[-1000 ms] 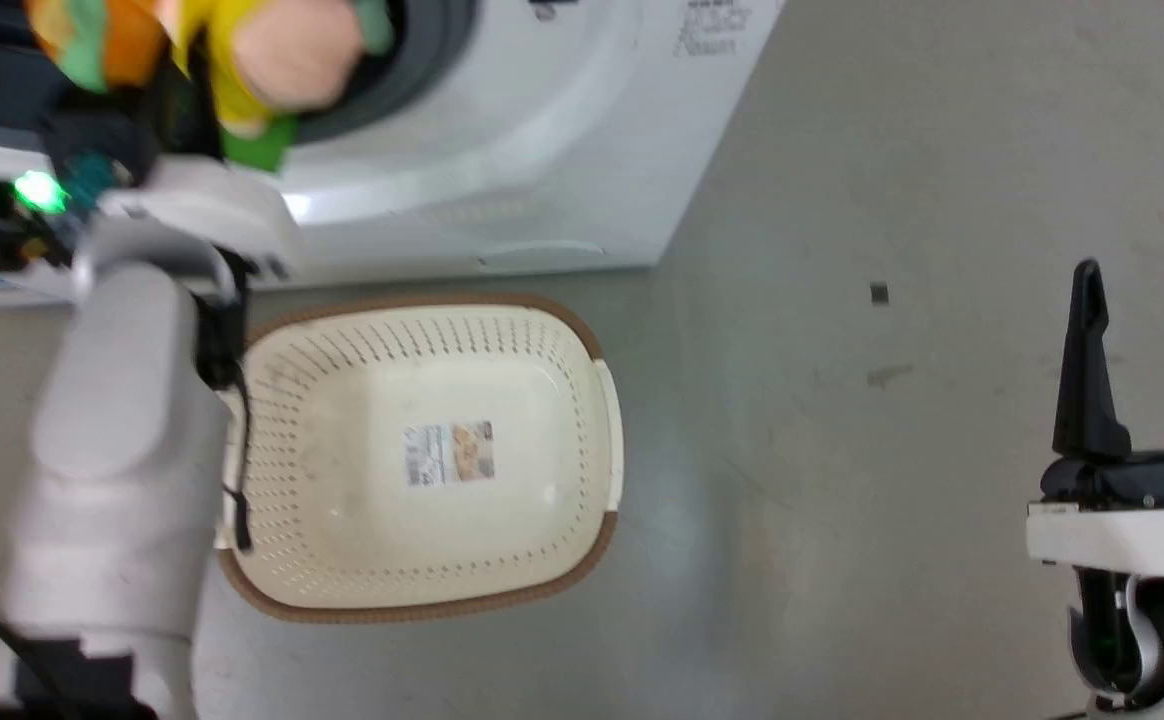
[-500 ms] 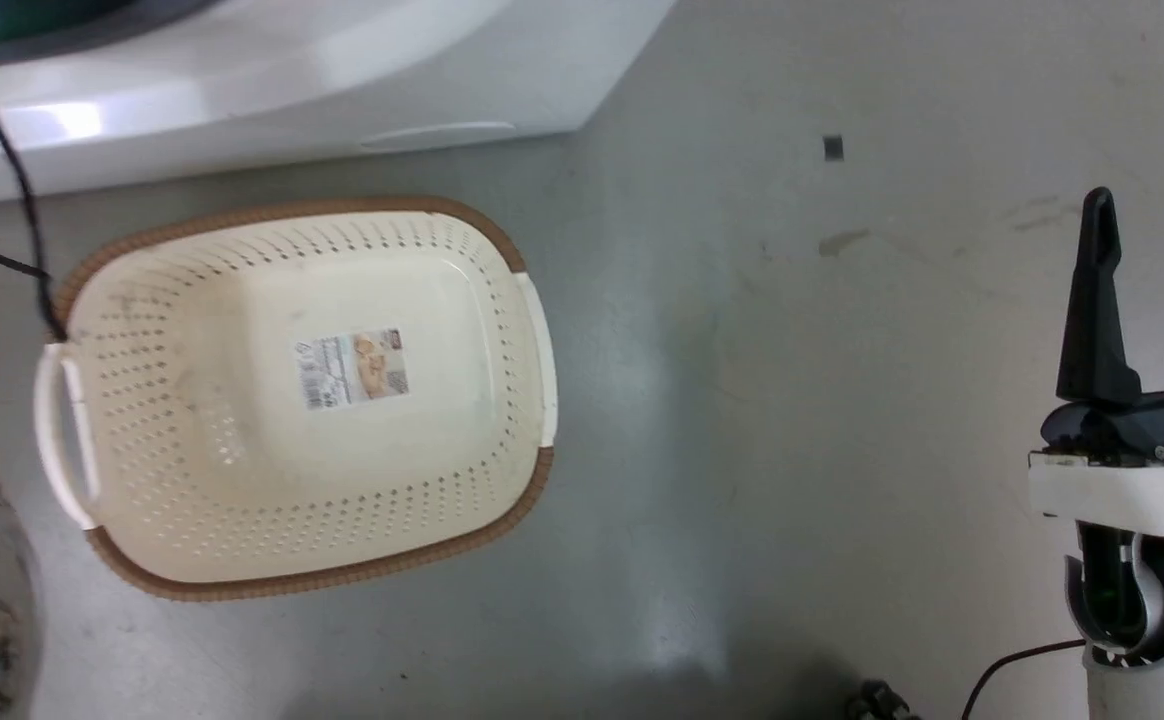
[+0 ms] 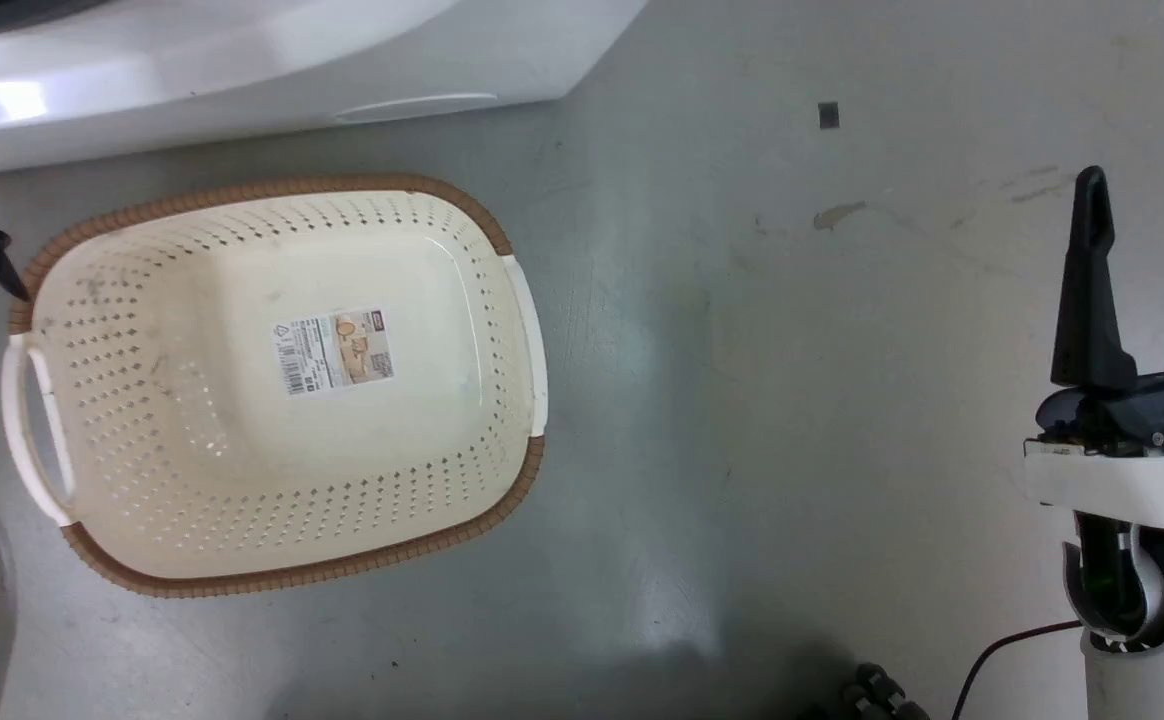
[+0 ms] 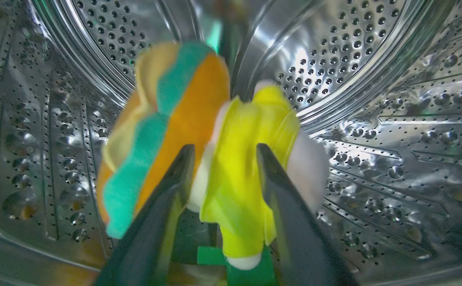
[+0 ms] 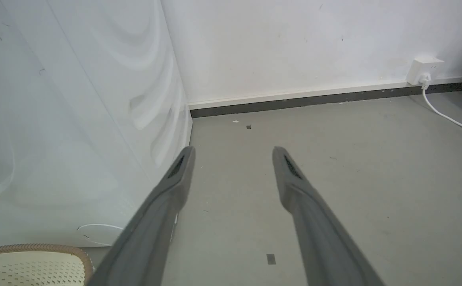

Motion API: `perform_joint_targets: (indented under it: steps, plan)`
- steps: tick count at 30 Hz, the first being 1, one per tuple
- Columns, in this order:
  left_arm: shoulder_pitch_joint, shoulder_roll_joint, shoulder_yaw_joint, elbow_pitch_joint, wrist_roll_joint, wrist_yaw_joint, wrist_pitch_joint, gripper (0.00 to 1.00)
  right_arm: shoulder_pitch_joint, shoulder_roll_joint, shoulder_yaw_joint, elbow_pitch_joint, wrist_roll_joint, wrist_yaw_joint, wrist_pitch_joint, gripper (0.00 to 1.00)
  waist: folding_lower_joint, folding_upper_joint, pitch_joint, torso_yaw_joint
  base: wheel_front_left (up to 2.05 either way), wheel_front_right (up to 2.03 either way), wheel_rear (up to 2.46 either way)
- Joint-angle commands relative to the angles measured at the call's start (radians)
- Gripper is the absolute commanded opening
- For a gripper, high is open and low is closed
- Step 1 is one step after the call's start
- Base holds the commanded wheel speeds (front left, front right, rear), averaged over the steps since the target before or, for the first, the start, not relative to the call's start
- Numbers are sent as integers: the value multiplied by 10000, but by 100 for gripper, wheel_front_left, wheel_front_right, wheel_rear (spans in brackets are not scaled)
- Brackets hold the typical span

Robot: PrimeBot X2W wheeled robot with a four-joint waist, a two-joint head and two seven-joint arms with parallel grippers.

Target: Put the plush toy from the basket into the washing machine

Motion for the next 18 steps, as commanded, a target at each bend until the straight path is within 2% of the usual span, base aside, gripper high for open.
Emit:
perform_joint_targets:
  steps: [1,9,18]
  plan:
    - [274,-94,50,-25,-23,-23,-55,100,-105,-2,30,5,-178,-7,-44,100,-1,0,-234,126,0,0,0]
    - [1890,-412,264,-706,-96,-62,-55,100,76,-2,173,218,-427,-7,-44,100,-1,0,-1204,402,0,0,0]
    - [4931,-1281,152,-2540,244,49,-55,100,750,-2,141,448,-840,-7,-44,100,-1,0,-2861,1033,0,0,0]
